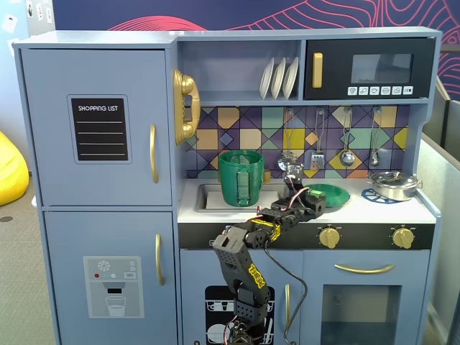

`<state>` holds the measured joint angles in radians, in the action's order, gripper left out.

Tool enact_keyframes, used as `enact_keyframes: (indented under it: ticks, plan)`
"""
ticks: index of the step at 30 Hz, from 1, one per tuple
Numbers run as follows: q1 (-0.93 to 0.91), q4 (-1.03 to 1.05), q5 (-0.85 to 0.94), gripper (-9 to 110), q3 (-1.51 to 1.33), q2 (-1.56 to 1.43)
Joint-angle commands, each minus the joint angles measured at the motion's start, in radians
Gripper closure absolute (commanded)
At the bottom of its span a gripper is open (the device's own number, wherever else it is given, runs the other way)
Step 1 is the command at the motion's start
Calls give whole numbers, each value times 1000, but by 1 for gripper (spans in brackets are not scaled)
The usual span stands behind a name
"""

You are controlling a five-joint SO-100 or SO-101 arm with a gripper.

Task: Take off the lid from the green recipient and place it on the counter

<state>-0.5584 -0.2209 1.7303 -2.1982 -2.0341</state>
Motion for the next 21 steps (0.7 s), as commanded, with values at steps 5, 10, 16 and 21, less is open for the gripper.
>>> enact_keyframes:
  ticks: [5,10,16,21]
  plan:
    - [-12,-89,29,101,-9,18]
    - [-15,-101,-6,93,-8,21]
    - [-14,-104,-52,75,14,-2]
    - [6,-14,-49,72,15,-141]
